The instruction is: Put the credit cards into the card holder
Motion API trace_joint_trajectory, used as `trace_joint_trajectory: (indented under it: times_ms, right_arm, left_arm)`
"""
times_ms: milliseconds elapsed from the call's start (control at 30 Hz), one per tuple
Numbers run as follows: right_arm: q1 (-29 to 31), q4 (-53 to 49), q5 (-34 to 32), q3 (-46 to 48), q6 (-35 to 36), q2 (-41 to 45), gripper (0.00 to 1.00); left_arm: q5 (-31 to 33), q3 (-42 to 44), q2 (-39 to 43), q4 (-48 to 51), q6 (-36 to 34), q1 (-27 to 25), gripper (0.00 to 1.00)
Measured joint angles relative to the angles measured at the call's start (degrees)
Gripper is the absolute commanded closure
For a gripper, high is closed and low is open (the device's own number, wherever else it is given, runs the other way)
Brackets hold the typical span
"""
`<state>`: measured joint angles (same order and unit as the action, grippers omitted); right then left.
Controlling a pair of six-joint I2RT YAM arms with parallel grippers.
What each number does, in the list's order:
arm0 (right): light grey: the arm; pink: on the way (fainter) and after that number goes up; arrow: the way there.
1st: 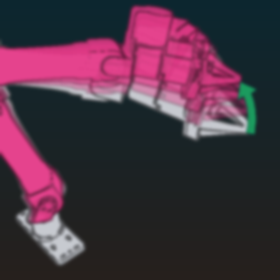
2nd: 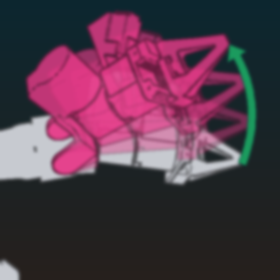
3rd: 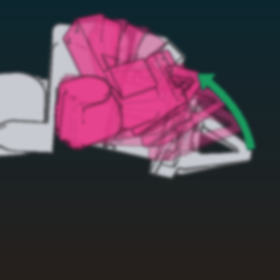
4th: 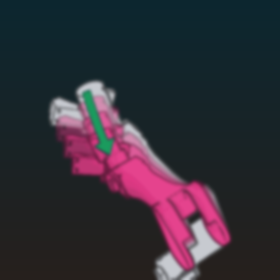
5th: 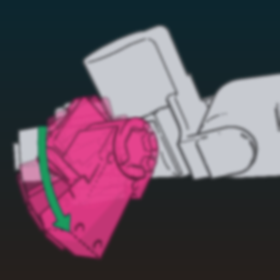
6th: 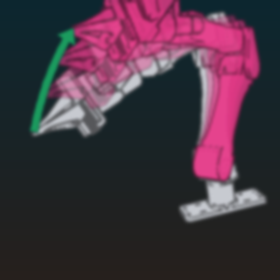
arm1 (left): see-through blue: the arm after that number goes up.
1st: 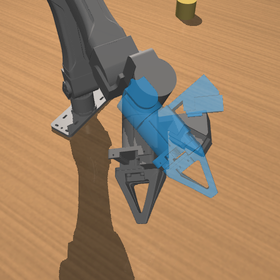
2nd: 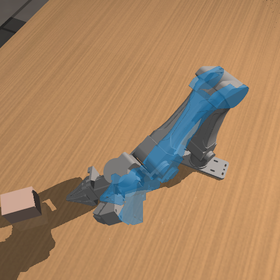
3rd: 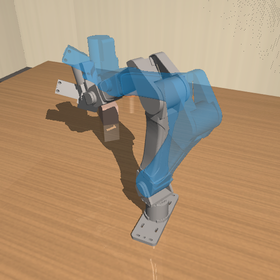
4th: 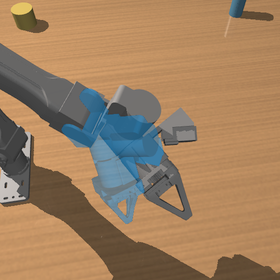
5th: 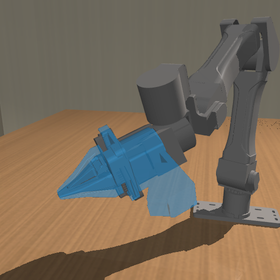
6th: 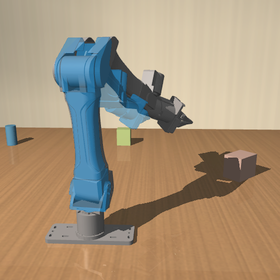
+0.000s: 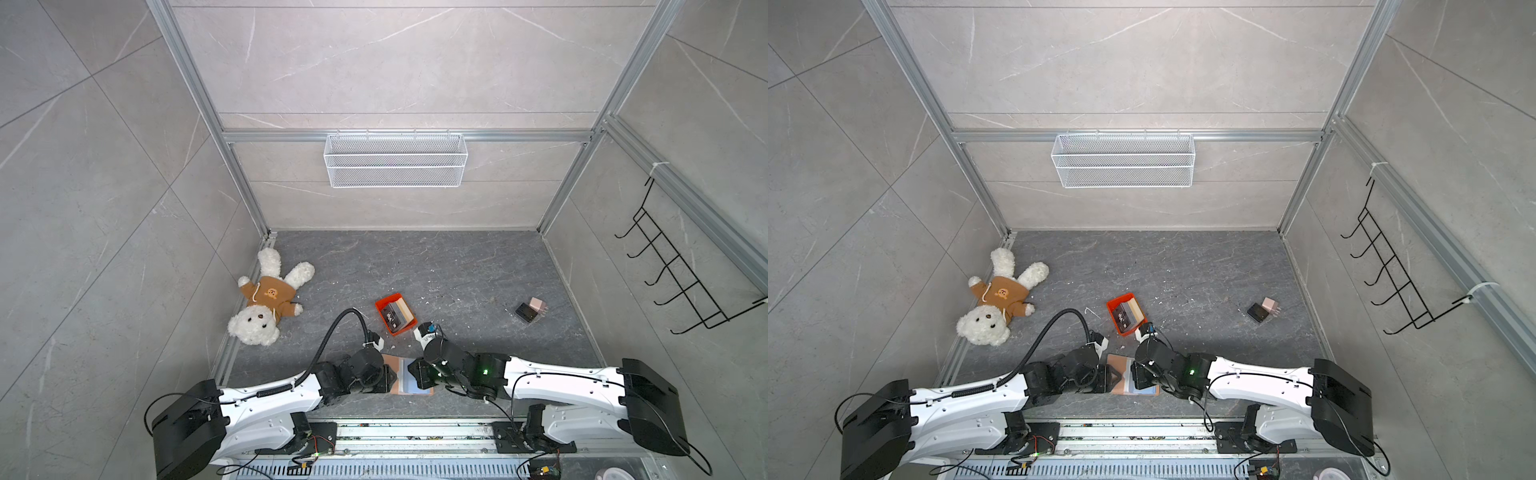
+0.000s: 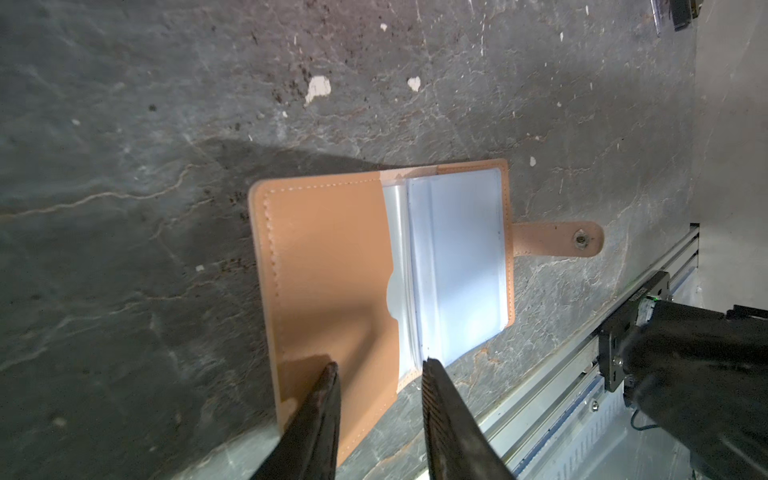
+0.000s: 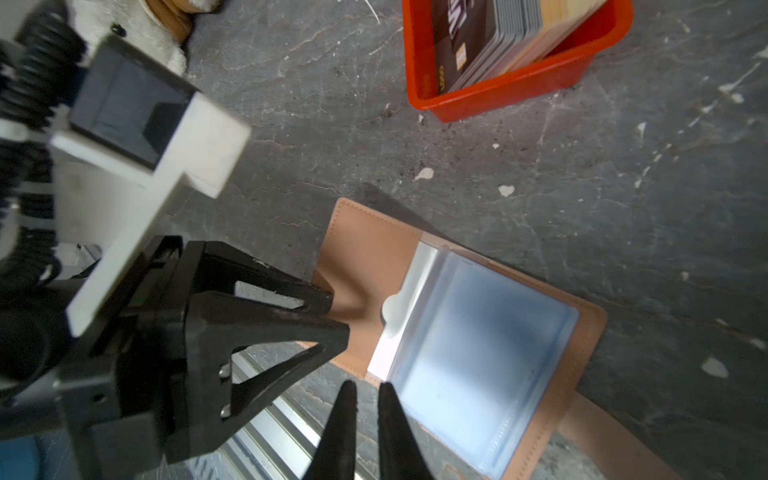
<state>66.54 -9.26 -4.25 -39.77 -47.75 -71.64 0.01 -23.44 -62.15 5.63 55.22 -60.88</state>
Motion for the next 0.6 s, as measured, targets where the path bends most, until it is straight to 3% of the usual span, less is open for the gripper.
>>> trace_joint_trajectory:
  times_ms: [267, 600]
  right_arm:
    - [0.00, 0.20, -0.98, 3.17, -0.13, 4.96, 0.87]
    - [0.09, -0.31, -6.43, 3.48, -1.97, 3.98, 0.87]
  left_arm:
    - [1.46, -0.09, -3.67, -0.37, 2.27, 0.00, 0.65]
    - [1.62, -1.95, -5.77, -1.05, 3.34, 0.00, 0.68]
